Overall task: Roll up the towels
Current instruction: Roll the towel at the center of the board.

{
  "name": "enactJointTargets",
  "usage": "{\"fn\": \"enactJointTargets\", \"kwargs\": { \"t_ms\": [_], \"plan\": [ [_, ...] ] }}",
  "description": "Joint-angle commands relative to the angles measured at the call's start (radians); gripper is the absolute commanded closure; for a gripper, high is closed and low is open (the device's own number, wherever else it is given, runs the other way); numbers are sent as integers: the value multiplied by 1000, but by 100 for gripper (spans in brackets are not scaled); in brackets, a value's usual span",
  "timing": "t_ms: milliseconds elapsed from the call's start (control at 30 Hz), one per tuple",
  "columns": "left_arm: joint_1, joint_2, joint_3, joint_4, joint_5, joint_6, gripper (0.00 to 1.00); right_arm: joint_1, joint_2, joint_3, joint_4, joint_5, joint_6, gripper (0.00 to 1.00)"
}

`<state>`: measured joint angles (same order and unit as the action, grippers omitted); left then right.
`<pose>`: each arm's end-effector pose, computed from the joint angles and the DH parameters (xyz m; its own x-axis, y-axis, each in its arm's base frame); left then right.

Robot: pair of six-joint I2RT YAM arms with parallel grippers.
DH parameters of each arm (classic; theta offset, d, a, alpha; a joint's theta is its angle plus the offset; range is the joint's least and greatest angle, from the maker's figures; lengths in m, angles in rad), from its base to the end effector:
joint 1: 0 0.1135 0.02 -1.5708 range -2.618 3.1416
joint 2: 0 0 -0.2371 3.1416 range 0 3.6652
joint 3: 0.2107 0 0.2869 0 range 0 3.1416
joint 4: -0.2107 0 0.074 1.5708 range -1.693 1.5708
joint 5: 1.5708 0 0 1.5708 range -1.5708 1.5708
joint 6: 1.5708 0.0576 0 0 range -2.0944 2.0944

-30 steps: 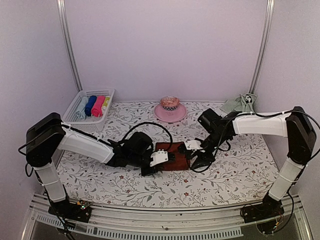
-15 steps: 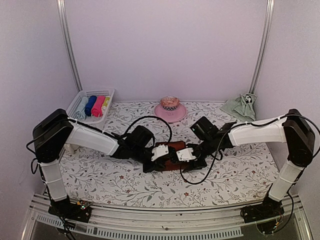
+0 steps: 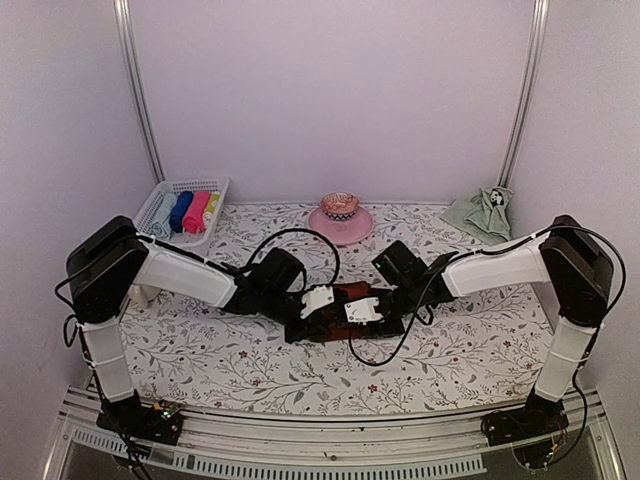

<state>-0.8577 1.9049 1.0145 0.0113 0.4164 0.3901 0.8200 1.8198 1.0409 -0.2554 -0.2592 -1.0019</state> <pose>0.2452 -0.3191 0.0596 -0.1387 0.6921 -0.7084 0.9874 0.1513 -0.0455 0.2529 0.2927 0.0774 0.3548 -0.8134 -0.4609 -0.9229 -0.2258 -0.3120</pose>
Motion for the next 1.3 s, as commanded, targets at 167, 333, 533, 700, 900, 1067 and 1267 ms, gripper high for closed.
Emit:
{"fn": "enactJointTargets", "kwargs": {
  "t_ms": [167,333,533,700,900,1067,1267],
  "plan": [
    [16,-66,-70,29,-13,-14,54,0,81,58,-93,59,52,80],
    [8,-179,-177,159,-94,2,40,-11,102,116,-197,-10,72,85],
    [-58,-299,-315,340,-263,87,34,-53,128,244,-417,-210,80,85],
    [-152,-288,-369,437,-389,203,32,-69,172,323,-548,-315,75,85],
    [-239,-223,-363,487,-482,285,32,-84,262,410,-685,-404,68,85],
    [-269,-188,-353,523,-508,311,33,-127,331,466,-761,-462,89,85],
    [-284,-130,-319,528,-528,326,33,-164,383,508,-836,-518,68,84]
  ]
}}
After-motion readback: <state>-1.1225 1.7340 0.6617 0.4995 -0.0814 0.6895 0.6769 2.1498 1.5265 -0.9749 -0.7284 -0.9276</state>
